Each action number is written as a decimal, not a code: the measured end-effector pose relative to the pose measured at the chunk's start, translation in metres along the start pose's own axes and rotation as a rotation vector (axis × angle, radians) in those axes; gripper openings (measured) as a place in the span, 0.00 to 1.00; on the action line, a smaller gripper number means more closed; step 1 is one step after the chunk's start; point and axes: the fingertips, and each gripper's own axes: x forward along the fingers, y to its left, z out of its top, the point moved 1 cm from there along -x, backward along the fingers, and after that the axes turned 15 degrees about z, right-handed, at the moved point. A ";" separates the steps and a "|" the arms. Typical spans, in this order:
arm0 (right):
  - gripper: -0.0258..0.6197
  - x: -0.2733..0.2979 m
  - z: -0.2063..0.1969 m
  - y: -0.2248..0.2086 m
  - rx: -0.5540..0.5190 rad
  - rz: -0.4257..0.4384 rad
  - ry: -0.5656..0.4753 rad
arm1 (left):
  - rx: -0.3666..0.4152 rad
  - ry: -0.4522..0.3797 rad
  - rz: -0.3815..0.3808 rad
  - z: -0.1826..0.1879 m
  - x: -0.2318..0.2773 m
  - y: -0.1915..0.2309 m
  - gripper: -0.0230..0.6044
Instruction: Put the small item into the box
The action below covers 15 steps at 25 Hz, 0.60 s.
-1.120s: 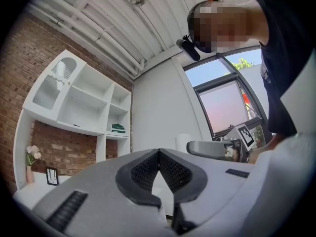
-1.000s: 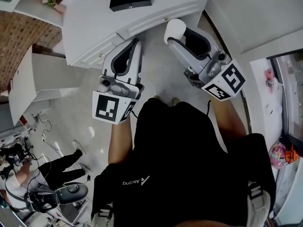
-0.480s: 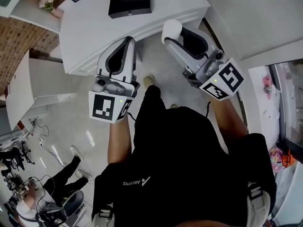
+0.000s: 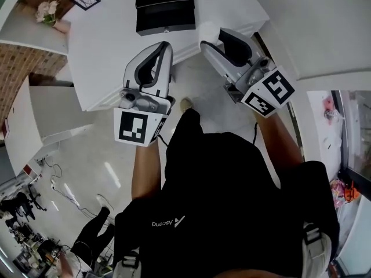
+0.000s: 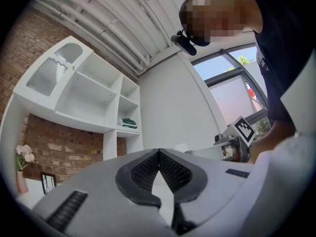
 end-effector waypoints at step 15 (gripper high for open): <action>0.29 0.116 -0.084 -0.139 0.071 -0.226 0.351 | -0.050 0.024 -0.056 -0.053 0.084 0.124 0.03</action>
